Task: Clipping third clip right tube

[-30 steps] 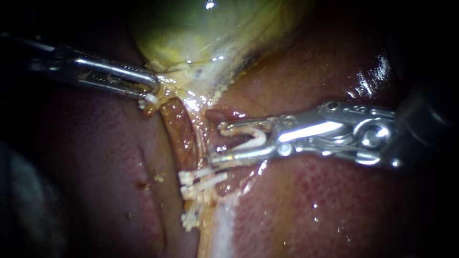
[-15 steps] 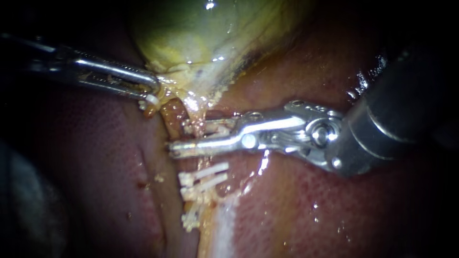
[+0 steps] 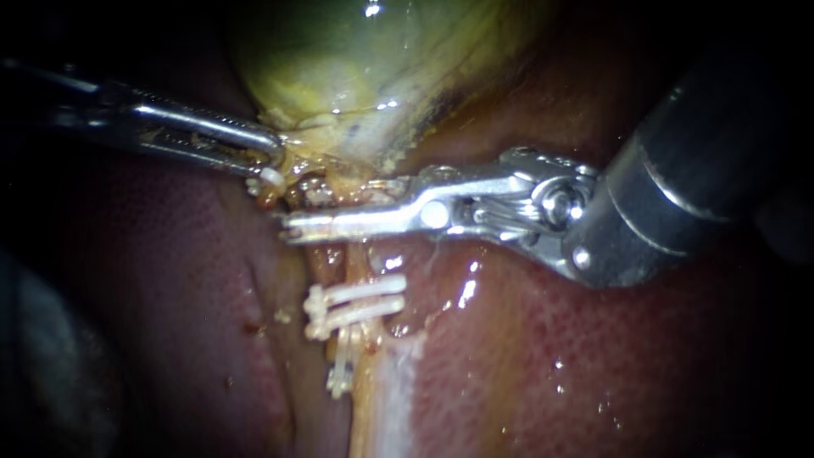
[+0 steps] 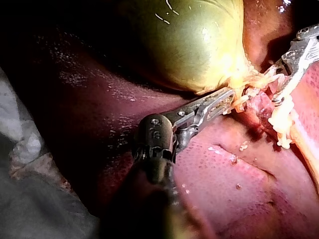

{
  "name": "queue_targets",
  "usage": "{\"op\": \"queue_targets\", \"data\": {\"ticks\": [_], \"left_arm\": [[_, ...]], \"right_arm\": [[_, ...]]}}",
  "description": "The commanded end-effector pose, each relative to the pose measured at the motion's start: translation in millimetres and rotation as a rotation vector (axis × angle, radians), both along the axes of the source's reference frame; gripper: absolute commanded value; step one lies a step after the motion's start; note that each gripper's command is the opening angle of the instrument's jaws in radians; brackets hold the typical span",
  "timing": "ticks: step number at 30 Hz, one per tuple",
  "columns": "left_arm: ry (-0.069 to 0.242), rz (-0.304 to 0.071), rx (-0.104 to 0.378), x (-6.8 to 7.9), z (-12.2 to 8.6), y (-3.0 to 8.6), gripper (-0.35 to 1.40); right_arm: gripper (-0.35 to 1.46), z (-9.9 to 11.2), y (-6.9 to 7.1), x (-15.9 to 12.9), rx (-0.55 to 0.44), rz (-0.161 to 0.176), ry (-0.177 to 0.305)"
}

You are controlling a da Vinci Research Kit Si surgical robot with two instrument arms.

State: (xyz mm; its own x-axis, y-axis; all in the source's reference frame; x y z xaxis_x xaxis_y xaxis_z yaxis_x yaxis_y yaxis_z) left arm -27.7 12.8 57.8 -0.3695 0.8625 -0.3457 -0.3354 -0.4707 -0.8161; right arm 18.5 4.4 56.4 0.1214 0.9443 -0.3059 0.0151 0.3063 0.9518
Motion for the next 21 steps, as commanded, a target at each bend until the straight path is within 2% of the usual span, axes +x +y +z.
{"op": "queue_targets", "data": {"ticks": [1,6,11,14,19,21], "left_arm": [[0.0,0.0,0.0,0.0,0.0,0.0,-0.35],[0.0,0.0,0.0,0.0,0.0,0.0,-0.35],[0.0,0.0,0.0,0.0,0.0,0.0,-0.35],[0.0,0.0,0.0,0.0,0.0,0.0,-0.35],[0.0,0.0,0.0,0.0,0.0,0.0,-0.35],[0.0,0.0,0.0,-0.1,0.0,0.0,-0.35]], "right_arm": [[0.45,-0.4,0.1,0.0,0.003,0.002,0.005],[0.42,-1.8,0.9,0.0,0.013,0.006,0.012],[0.34,-2.0,1.3,0.0,0.015,0.018,0.007],[0.22,-1.8,1.4,-0.1,0.014,0.038,-0.002],[-0.01,-1.8,1.5,-0.3,0.014,0.038,-0.002],[-0.16,-1.9,1.4,-0.4,0.014,0.037,-0.001]]}}
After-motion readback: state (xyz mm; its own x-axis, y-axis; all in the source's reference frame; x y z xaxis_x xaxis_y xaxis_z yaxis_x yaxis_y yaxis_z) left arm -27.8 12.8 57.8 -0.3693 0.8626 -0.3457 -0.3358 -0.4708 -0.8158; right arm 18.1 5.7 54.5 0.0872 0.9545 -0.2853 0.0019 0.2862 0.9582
